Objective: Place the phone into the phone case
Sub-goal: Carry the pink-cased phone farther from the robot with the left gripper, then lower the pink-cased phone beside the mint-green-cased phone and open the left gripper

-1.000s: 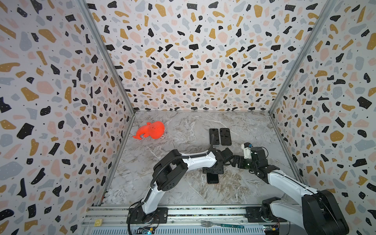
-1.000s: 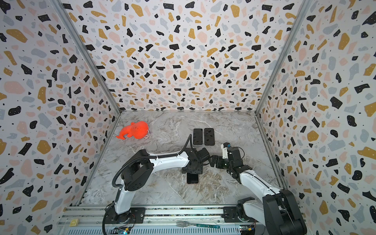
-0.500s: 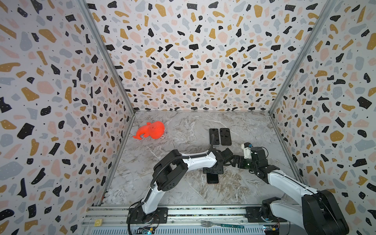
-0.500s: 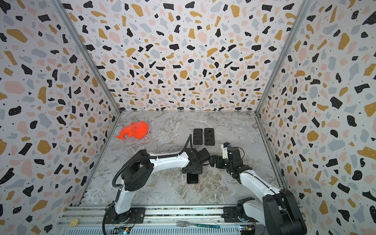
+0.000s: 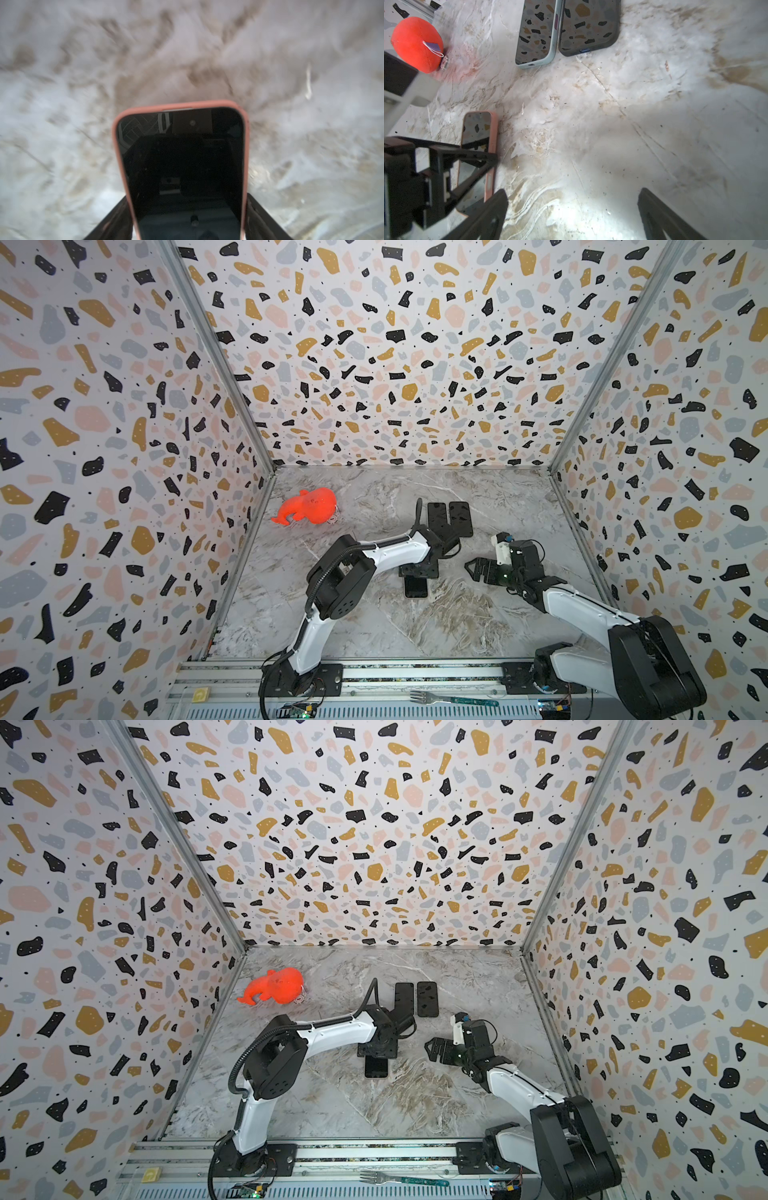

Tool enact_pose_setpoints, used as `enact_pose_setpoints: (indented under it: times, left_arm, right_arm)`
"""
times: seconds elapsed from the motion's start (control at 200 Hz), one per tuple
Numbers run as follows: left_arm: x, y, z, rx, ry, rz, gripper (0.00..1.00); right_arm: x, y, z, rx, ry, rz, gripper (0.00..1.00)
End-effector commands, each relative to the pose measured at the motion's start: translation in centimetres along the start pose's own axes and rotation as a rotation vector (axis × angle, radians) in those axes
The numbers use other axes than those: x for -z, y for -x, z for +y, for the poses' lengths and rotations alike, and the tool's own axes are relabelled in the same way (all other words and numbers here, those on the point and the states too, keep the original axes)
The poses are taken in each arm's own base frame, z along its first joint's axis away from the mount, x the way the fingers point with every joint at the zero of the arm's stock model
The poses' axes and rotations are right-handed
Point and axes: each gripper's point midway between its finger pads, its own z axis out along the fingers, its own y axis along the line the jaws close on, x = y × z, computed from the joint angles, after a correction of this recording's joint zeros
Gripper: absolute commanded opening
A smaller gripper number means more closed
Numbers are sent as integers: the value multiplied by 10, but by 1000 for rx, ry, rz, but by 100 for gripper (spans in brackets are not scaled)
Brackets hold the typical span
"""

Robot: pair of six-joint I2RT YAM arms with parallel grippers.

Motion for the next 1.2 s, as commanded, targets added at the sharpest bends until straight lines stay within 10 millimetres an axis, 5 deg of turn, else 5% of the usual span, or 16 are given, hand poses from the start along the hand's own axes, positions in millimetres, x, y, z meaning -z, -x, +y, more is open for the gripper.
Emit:
enact_pose_setpoints:
  times: [0.0,0.36,0.556,1.191]
  left_arm:
    - [12,35,13,-54,35,-53,73]
    - [-11,122,39,-68,124,-83,72]
    - [-17,156,29,-65,35,-126,69]
    - [-25,199,-4,5,-200,-187,62]
  right_arm:
    - [-1,4,1,-3,6,-12,99]
    - [-10,2,-1,-12,12,15,99]
    - [-15,-1,-3,-19,9,30,99]
    - [-17,-2,-4,-22,6,41,99]
